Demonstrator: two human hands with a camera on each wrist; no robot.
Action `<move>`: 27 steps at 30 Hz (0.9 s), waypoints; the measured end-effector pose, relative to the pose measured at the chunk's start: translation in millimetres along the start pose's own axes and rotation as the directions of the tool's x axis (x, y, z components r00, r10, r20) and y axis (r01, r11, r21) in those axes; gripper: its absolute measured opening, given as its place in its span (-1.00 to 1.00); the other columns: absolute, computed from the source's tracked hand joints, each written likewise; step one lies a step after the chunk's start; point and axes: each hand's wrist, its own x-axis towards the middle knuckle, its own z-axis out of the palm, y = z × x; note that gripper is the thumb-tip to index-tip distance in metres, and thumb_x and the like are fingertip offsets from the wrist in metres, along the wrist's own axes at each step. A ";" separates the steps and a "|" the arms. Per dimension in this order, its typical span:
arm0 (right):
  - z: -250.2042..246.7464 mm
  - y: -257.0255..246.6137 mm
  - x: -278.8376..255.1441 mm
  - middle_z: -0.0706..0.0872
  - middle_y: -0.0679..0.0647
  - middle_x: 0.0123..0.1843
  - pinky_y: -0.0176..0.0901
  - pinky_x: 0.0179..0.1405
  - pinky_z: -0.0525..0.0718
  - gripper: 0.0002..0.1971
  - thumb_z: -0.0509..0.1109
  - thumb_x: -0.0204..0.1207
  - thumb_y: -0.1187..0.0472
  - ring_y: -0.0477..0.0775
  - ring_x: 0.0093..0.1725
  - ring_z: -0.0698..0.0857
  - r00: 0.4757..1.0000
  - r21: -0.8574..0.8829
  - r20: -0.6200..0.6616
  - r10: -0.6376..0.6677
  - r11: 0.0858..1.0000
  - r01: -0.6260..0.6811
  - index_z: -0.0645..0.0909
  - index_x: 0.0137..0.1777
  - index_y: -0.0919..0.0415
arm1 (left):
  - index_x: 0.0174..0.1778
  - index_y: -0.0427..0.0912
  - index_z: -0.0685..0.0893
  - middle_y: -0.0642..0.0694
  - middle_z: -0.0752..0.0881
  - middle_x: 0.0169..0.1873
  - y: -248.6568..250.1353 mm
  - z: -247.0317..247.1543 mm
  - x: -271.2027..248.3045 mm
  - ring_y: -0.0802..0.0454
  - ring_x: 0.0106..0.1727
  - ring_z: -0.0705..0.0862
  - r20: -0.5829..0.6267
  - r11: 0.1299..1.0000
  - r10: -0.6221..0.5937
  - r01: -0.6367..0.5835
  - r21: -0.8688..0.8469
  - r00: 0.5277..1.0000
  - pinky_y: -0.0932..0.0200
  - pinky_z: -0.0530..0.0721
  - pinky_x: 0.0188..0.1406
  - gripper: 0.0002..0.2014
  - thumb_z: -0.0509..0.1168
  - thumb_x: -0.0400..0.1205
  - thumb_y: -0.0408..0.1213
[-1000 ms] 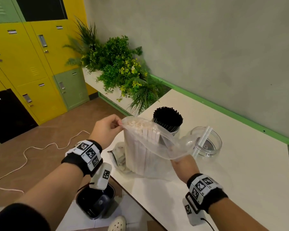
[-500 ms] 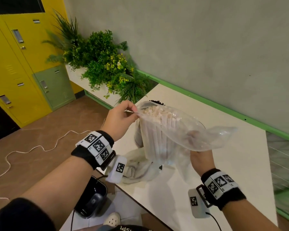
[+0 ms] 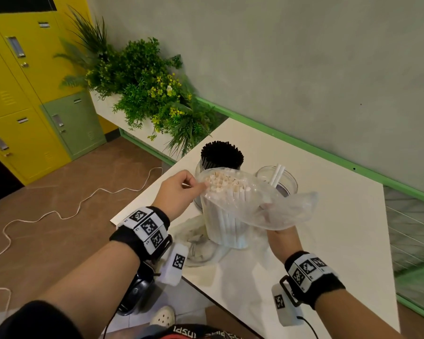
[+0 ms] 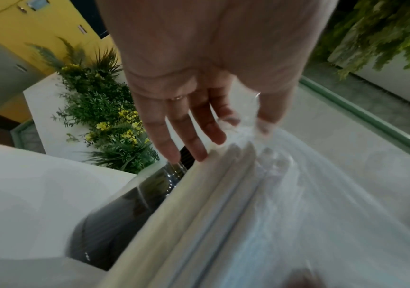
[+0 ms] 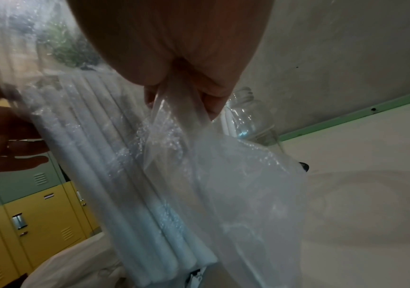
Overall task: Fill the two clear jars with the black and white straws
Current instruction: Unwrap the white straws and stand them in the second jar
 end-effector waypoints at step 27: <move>-34.9 16.5 -30.8 0.73 0.07 -0.14 0.01 -0.11 0.66 -0.86 0.32 0.53 0.32 0.08 -0.14 0.67 0.990 -0.238 -0.102 -0.102 0.968 0.075 0.66 -0.05 0.09 | -0.15 -0.08 0.69 -0.18 0.68 0.27 3.9 36.6 -6.0 -0.18 0.26 0.66 0.566 0.948 -0.169 0.290 -0.129 0.807 -0.02 0.70 0.15 -0.66 0.08 0.65 -0.54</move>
